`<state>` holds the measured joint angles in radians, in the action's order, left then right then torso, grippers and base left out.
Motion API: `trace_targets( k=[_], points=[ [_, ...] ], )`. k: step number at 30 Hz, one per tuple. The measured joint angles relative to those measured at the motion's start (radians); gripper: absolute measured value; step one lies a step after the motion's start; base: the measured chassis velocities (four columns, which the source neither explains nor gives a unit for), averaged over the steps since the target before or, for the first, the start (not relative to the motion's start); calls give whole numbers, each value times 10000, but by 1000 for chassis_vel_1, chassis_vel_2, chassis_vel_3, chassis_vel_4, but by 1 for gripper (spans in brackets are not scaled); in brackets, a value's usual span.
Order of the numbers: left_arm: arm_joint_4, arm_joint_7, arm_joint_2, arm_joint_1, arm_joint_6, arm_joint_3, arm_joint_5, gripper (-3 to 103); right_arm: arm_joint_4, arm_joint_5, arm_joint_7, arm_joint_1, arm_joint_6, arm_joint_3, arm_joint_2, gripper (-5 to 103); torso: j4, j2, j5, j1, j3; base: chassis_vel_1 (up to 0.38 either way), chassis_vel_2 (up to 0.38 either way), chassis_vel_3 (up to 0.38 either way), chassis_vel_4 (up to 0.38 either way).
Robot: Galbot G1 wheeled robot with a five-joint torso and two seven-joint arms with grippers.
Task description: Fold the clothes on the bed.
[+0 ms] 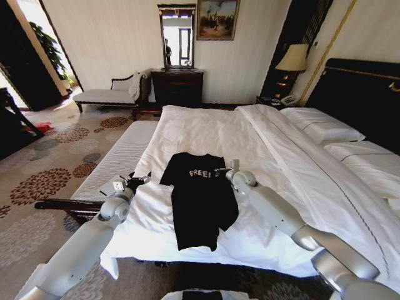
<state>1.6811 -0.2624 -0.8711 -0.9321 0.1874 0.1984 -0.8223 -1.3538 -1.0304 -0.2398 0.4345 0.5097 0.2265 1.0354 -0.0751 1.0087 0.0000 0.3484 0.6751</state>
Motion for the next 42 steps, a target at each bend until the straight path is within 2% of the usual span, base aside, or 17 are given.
trace_targets(
  k=[2, 5, 7, 8, 11, 14, 18, 19, 20, 24, 25, 26, 28, 31, 32, 37, 42],
  points=[
    [-1, 0, -10, -23, 0, 14, 0, 100, -50, 81, -32, 114, -2, 30, 5, -2, 0, -1, 0, 0, -1, 0, 0, 0, 0],
    [-2, 4, -31, -43, -1, 22, 0, 100, -219, 109, -83, 276, 3, -21, -50, 5, -1, 0, 2, 0, 0, 0, 0, 0, 0],
    [-19, 9, -84, -53, -1, 24, 8, 100, -531, -15, -124, 451, 21, -215, -234, 16, -2, 0, 0, 0, 0, 0, 0, 0, 0],
    [-19, 9, -84, -53, -1, 24, 8, 100, -531, -15, -124, 451, 21, -215, -234, 16, -2, 0, 0, 0, 0, 0, 0, 0, 0],
    [-15, 7, -117, -46, -1, -36, 22, 100, -893, -311, -186, 569, 59, -461, -429, 32, -3, 0, 0, -1, 0, 0, 0, 0, 0],
    [22, 5, -127, -19, 0, -61, 23, 100, -1034, -468, -244, 596, 98, -604, -490, 37, -3, 0, 1, 0, -1, 0, 0, 0, 0],
    [140, -31, -90, -53, 17, -26, 22, 100, -1547, -877, -569, 916, 299, -1155, -666, 59, 2, 0, 0, 0, 0, 0, 0, 0, 0],
    [140, -31, -90, -53, 17, -26, 22, 100, -1547, -877, -569, 916, 299, -1155, -666, 59, 2, 0, 0, 0, 0, 0, 0, 0, 0],
    [165, -35, -71, -88, 19, 5, 22, 100, -1726, -1044, -699, 1091, 356, -1416, -709, 59, 2, 0, 1, 0, 0, 0, 0, 0, 0],
    [266, -28, 26, -321, 22, 169, 45, 100, -2832, -2003, -1297, 2541, 684, -3234, -1114, 80, 0, 0, 1, -1, -2, 0, 0, 0, 0],
    [266, -28, 26, -321, 22, 169, 45, 100, -2832, -2003, -1297, 2541, 684, -3234, -1114, 80, 0, 0, 1, -1, -2, 0, 0, 0, 0],
    [275, -22, 38, -362, 23, 180, 64, 100, -3182, -2257, -1433, 3178, 770, -3855, -1255, 86, -3, 0, 2, -1, -1, 0, 0, 0, 0],
    [278, -22, 42, -374, 22, 180, 65, 100, -3407, -2364, -1490, 3565, 807, -4201, -1327, 86, -7, 0, 2, -2, -2, 0, 0, 0, 0],
    [343, -25, 58, -359, 28, 134, 64, 100, -4372, -2993, -1845, 5045, 1034, -5629, -1501, 99, -5, 0, 3, -2, -2, 0, 0, 0, 0],
    [343, -25, 58, -359, 28, 134, 64, 100, -4372, -2993, -1845, 5045, 1034, -5629, -1501, 99, -5, 0, 3, -2, -2, 0, 0, 0, 0],
    [497, -54, 184, -271, 51, 65, 8, 100, -6175, -4145, -2502, 7654, 1509, -7839, -1371, 100, -1, 0, 2, -2, -2, 0, 0, 0, 0],
    [498, -55, 223, -263, 57, 50, 3, 100, -7010, -4811, -2660, 9366, 1915, -8989, -1169, 100, -5, 1, 0, -3, -3, 0, 0, 0, 0]
  ],
)
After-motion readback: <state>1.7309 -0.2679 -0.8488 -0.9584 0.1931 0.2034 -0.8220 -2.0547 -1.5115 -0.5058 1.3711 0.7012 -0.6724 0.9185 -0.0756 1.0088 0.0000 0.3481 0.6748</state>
